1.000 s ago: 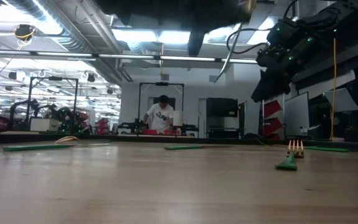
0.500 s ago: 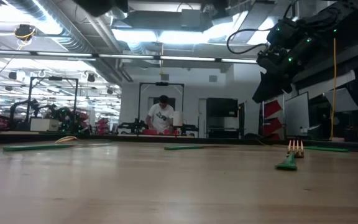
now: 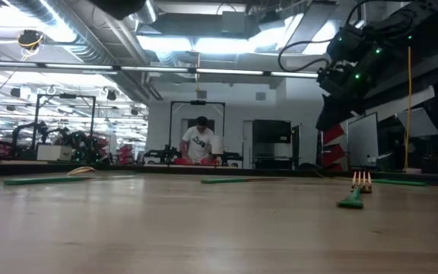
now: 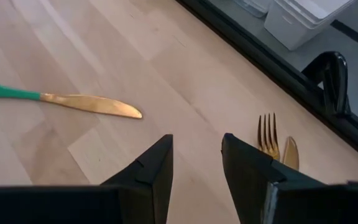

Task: Sort silverware
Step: Put the center spoon into the utensil organizer

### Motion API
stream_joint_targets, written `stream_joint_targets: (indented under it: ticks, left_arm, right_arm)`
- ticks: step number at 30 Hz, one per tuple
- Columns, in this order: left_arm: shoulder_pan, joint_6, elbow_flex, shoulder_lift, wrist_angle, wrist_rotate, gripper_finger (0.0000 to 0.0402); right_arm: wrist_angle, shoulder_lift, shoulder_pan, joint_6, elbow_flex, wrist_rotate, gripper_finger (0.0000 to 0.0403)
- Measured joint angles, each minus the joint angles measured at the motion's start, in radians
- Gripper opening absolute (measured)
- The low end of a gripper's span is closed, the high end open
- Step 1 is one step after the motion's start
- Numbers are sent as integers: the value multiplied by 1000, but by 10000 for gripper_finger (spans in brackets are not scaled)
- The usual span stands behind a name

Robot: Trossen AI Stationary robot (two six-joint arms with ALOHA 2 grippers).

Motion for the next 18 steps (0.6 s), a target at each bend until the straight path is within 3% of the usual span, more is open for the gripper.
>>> stream_joint_targets:
  ticks: [7, 18]
  left_arm:
    - [-23, 6, 13, 10, -133, -61, 4]
    - [-6, 50, 13, 10, -360, -77, 38]
  right_arm:
    - [-6, 0, 0, 1, 0, 0, 138]
    - [-25, 0, 0, 2, 0, 0, 138]
